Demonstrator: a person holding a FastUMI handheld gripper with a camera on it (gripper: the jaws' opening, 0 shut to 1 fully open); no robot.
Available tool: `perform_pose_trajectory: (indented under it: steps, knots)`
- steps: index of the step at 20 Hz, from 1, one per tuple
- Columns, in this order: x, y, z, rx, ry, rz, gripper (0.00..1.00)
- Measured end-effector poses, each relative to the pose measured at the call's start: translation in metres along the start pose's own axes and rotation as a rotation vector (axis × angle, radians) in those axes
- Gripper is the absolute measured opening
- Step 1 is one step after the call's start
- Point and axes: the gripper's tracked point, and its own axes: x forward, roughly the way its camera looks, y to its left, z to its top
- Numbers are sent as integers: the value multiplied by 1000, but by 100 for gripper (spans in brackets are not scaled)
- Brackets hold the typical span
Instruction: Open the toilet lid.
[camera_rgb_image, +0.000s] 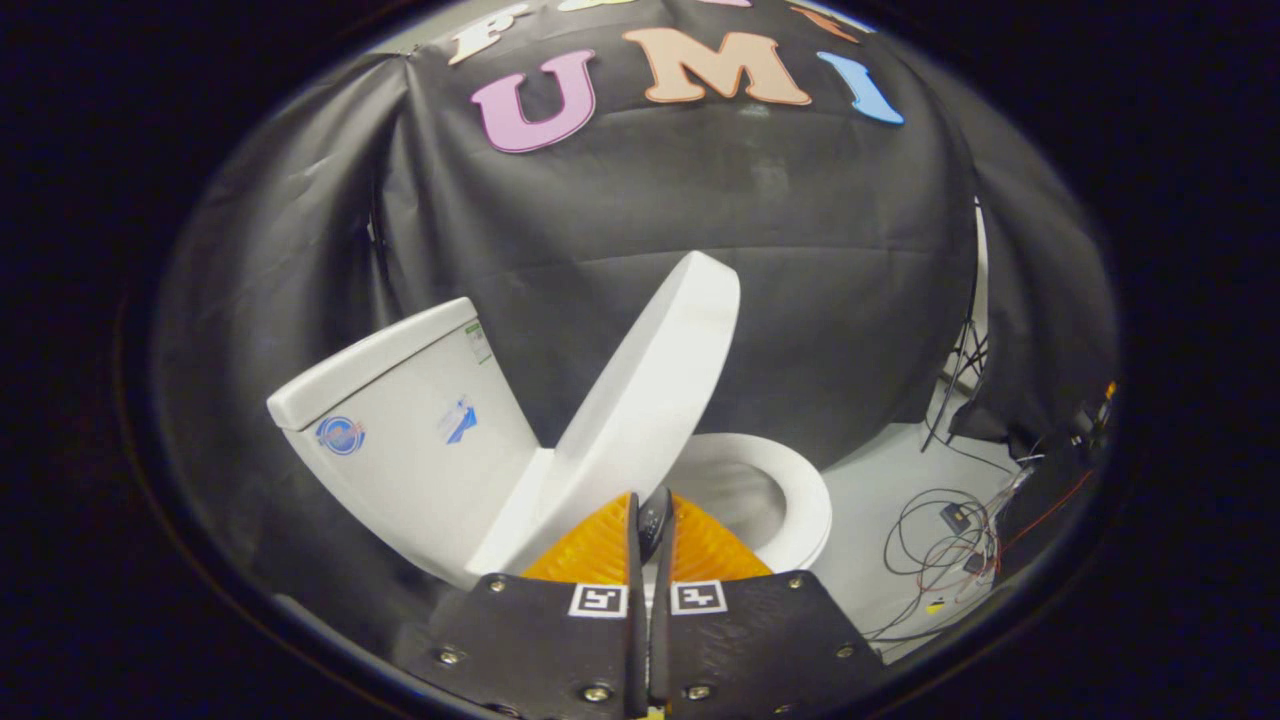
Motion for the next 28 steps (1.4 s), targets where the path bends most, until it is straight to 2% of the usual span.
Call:
perform_pose_trajectory:
  steps: [11, 28]
  knots:
    - [-7, 41, 20, -88, -60, 10, 2]
    - [-14, 116, 42, -153, -145, 120, 2]
